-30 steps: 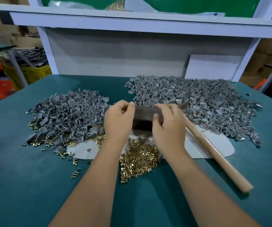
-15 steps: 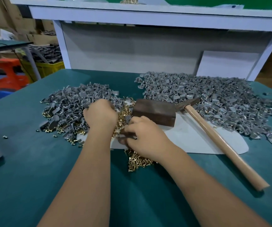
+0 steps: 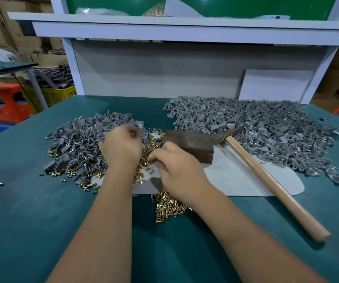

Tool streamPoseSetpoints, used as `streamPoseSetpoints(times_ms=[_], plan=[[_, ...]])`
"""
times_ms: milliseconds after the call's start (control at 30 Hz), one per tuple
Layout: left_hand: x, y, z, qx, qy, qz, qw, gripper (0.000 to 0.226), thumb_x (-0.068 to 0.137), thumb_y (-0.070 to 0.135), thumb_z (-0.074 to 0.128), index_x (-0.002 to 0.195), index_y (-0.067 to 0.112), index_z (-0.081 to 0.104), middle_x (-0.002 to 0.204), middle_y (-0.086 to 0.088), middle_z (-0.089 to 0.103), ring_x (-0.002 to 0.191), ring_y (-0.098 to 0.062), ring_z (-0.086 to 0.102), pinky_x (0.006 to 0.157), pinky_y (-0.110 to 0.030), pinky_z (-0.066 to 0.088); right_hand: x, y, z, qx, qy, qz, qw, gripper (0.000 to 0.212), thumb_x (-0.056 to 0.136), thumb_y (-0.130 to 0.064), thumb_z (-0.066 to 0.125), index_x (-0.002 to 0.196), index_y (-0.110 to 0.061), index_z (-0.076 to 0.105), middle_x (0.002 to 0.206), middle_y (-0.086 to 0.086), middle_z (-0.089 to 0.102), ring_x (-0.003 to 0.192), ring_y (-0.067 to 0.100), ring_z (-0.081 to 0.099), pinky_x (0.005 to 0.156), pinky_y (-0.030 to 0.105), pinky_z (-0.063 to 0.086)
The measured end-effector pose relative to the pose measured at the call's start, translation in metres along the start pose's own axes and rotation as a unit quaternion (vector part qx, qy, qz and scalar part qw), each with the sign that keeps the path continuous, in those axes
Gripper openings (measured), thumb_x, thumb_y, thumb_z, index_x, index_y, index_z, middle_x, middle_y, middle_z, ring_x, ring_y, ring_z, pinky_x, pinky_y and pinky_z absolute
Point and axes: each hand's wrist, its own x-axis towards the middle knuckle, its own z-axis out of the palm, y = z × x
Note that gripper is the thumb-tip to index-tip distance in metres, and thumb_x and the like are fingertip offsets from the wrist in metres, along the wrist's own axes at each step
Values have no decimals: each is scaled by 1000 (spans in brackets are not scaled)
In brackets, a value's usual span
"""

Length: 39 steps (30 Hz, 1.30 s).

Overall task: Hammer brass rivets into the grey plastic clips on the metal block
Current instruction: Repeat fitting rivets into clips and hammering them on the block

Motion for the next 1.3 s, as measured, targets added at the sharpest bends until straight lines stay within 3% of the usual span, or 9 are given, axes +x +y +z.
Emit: streamPoseSetpoints(times_ms=[100, 133, 200, 300, 433, 533, 867, 1000, 1300], plan=[[-5, 9, 5, -135, -36, 19, 990, 23, 92, 40, 65, 104, 21, 73, 88, 11, 69, 86, -12, 65, 87, -35, 54, 1, 12, -5, 48, 88, 40, 994, 17, 88, -1, 57, 97, -10, 69, 93, 1, 55, 81, 19, 56, 71, 38, 50], [-9, 14, 8, -160, -46, 31, 986, 22, 91, 39, 67, 102, 21, 73, 85, 15, 68, 84, -7, 64, 81, -30, 54, 2, 17, -8, 59, 111, 56, 990, 17, 87, -1, 60, 96, -10, 70, 94, -1, 54, 82, 13, 54, 73, 29, 49], [-16, 25, 16, -164, -63, 65, 982, 12, 90, 33, 69, 98, 25, 73, 82, 22, 64, 81, 3, 60, 73, -18, 49, 3, 28, -13, 65, 149, 107, 981, 16, 84, -3, 66, 96, -13, 71, 96, -7, 51, 82, 2, 49, 76, 9, 40], [-26, 38, 28, -149, -95, 123, 977, 13, 90, 20, 67, 99, 29, 71, 87, 23, 62, 83, 7, 56, 72, -11, 40, 6, 46, -20, 67, 208, 199, 955, 21, 83, -9, 69, 103, -16, 71, 101, -11, 49, 85, -4, 45, 75, 3, 31], [-36, 43, 39, -133, -128, 162, 969, 20, 91, 14, 63, 96, 32, 70, 97, 14, 66, 97, -9, 59, 89, -31, 50, 5, 62, -27, 74, 254, 241, 934, 23, 88, -8, 66, 109, -14, 71, 104, -9, 47, 95, 7, 51, 77, 1, 34], [-34, 41, 40, -141, -100, 163, 971, 22, 89, 12, 64, 97, 30, 73, 100, 10, 71, 102, -16, 62, 97, -44, 48, 5, 67, -28, 63, 261, 256, 928, 15, 90, -9, 63, 102, -9, 73, 105, -5, 49, 91, 5, 47, 75, -5, 31], [-36, 39, 41, -178, -114, 141, 967, 16, 86, 29, 64, 98, 32, 73, 93, 13, 70, 95, -12, 62, 88, -40, 54, 15, 56, -20, 80, 253, 245, 933, 8, 88, -24, 66, 81, -20, 66, 92, -8, 54, 79, 4, 51, 65, 15, 39], [-33, 39, 41, -205, -127, 122, 963, 11, 86, 25, 68, 93, 30, 75, 93, 13, 71, 97, -11, 63, 90, -40, 53, 29, 59, -19, 128, 277, 289, 907, 9, 91, -20, 61, 83, -23, 64, 91, -6, 64, 83, 8, 56, 74, 29, 47], [-34, 43, 46, -139, -134, 171, 966, 20, 92, 35, 61, 106, 36, 75, 100, 11, 57, 103, -13, 40, 101, -47, 36, 14, 68, -18, 67, 263, 277, 922, 14, 88, -10, 60, 90, -23, 65, 91, -10, 59, 86, 10, 56, 72, 24, 46]])
